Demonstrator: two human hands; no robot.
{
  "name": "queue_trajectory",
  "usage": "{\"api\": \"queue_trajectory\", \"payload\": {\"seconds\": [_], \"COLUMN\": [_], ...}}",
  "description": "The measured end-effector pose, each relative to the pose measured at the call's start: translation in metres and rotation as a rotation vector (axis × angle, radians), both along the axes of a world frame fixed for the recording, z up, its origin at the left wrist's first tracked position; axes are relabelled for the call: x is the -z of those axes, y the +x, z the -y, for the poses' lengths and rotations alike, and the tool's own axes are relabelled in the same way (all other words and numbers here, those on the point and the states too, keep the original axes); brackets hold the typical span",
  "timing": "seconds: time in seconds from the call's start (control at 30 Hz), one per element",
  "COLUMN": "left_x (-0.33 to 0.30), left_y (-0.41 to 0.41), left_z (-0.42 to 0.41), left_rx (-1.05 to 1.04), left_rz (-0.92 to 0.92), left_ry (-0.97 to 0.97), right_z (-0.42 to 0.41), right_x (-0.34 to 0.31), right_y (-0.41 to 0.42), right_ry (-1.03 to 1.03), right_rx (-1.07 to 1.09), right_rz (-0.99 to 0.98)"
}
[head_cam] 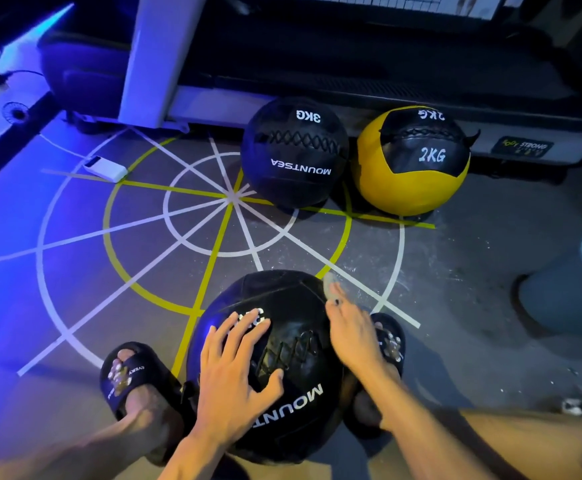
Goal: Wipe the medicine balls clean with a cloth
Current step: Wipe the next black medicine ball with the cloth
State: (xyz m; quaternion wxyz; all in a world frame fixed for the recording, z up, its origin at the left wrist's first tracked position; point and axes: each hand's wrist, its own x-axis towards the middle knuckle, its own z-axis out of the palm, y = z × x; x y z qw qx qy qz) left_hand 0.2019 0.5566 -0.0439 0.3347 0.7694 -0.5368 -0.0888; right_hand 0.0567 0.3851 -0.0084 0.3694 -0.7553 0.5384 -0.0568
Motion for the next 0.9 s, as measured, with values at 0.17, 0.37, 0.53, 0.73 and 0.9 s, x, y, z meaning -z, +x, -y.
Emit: {"api": "queue_trajectory", "payload": {"seconds": [0.17, 0.37, 0.53, 0.73, 0.9], "left_x": [0.002, 0.001, 0.000, -0.002, 0.004], "left_y": [0.007, -0.006, -0.017, -0.026, -0.021], "left_z": [-0.004, -0.004, -0.007, 0.001, 0.001], "left_rx": [-0.002, 0.011, 0.090, 0.121, 0.125], "left_rz": [0.007, 0.018, 0.054, 0.102, 0.091], "left_ry": [0.007, 0.022, 0.009, 0.004, 0.013], "right_z": [-0.070, -0.007, 0.003, 0.007, -0.015], "right_x": [0.004, 0.015, 0.025, -0.010, -0.024], "right_y": [-0.006, -0.041, -0.054, 0.005, 0.066], "right_ry": [-0.367, -0.089, 0.175, -0.018, -0.172], "right_rx": [-0.488, -0.114, 0.153, -0.100, -0.776], "right_rz": [0.170, 0.047, 0.071, -0.046, -0.061]}}
